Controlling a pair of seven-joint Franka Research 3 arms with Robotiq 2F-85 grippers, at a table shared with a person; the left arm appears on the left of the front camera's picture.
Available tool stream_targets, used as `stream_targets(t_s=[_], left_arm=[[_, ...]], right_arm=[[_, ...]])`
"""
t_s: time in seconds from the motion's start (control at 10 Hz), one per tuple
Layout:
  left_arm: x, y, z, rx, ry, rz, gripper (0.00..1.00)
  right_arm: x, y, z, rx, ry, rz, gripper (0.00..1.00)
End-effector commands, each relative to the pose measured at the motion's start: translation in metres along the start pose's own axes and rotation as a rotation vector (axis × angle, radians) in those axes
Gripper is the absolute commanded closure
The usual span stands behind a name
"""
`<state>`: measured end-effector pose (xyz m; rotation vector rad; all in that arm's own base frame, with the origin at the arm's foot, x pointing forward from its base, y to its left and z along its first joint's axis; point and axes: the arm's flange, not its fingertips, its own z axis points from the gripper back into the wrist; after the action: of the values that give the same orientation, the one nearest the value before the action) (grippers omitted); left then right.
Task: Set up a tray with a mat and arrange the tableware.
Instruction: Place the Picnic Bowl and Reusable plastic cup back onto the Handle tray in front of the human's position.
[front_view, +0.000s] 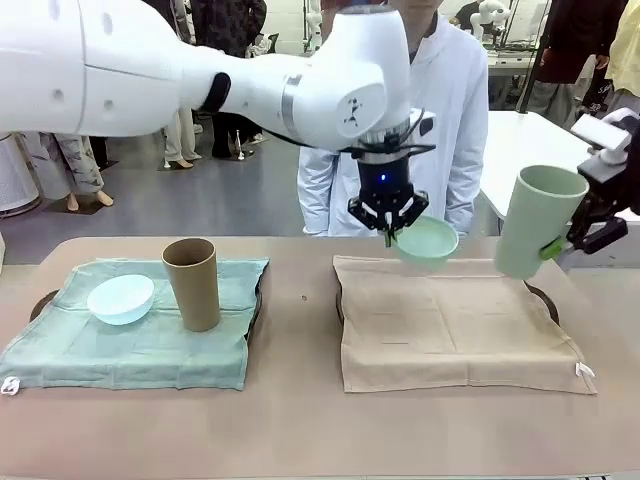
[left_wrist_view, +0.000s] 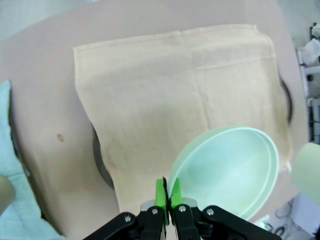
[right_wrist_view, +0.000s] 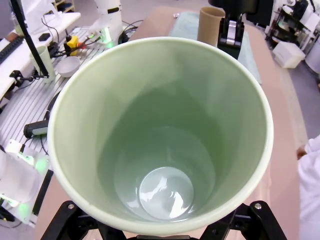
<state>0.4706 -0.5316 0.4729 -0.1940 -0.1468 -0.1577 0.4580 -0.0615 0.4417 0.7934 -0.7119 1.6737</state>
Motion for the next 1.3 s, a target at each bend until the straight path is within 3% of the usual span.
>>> stream_targets(t_s=[0.0, 0.3, 0.4, 0.7, 1.2], left_arm=[[0.001, 0.009, -0.012, -0.029, 0.027, -0.007, 0.96], [0.0, 0.019, -0.028, -0.069, 0.02, -0.007, 0.96], [0.006, 0.009, -0.029, -0.001, 0.031, 0.013, 0.96], [0.008, 0.01, -0.031, -0.011, 0.026, 0.009, 0.96], [0.016, 0.025, -0.061, -0.028, 0.041, 0.009, 0.96]], right_arm=[[-0.016, -0.01, -0.008, -0.014, -0.043, -0.012, 0.19], [-0.039, -0.019, -0.018, -0.055, -0.004, -0.104, 0.19], [-0.035, -0.01, -0.02, 0.005, -0.034, -0.053, 0.19], [-0.042, -0.012, -0.021, -0.006, -0.022, -0.068, 0.19], [-0.086, -0.042, -0.047, -0.001, -0.101, -0.182, 0.19]])
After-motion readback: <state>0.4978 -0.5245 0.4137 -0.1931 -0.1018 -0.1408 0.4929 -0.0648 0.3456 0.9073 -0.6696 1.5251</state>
